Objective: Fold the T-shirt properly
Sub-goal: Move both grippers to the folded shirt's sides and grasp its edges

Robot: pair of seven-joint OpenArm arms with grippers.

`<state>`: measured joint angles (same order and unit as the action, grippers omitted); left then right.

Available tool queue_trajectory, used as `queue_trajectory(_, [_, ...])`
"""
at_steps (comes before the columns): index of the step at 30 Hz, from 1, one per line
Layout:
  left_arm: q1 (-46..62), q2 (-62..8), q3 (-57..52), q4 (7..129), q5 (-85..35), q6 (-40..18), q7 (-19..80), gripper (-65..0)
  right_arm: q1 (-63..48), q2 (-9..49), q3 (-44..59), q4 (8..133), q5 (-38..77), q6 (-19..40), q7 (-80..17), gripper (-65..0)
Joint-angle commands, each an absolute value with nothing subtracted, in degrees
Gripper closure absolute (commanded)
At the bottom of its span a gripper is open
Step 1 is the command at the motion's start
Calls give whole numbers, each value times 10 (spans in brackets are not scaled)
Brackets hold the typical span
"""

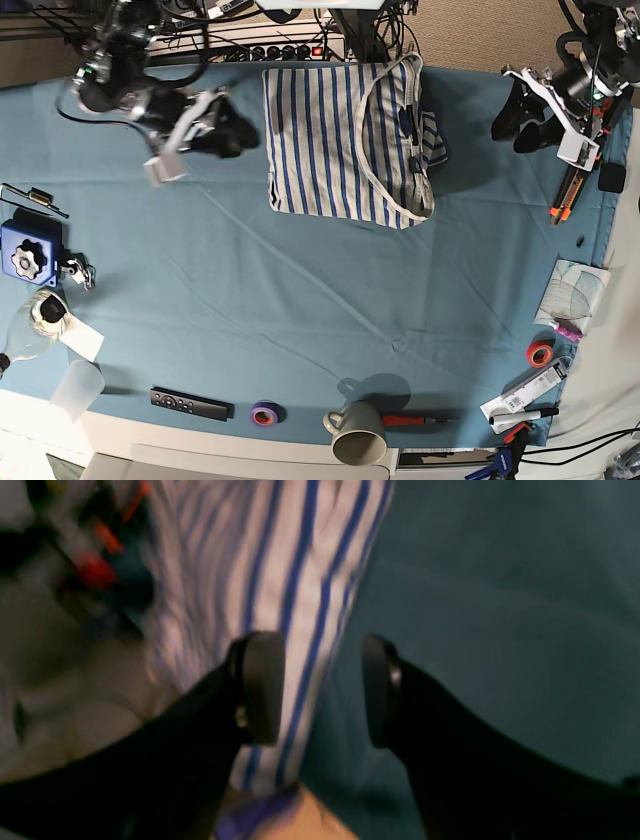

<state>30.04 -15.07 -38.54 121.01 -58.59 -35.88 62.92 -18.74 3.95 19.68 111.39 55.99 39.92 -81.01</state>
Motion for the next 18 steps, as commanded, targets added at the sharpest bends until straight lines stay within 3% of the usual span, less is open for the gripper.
queue_trajectory(1, [298, -155, -386, 1218, -600, -361, 617, -261, -185, 44, 186, 1124, 551, 400, -794, -262])
queue_trajectory(6, [293, -156, -325, 1216, -557, -361, 601, -261, -183, 44, 149, 1124, 475, 400, -708, -262])
queue_trajectory(12, [287, -156, -215, 1216, -413, -303, 552, -261, -179, 44, 128, 1118, 475, 366, -715, -262])
queue_trajectory(18, [265, -156, -155, 1216, -396, -289, 552, -261, -179, 44, 127, 1063, 478, 365, -691, -262])
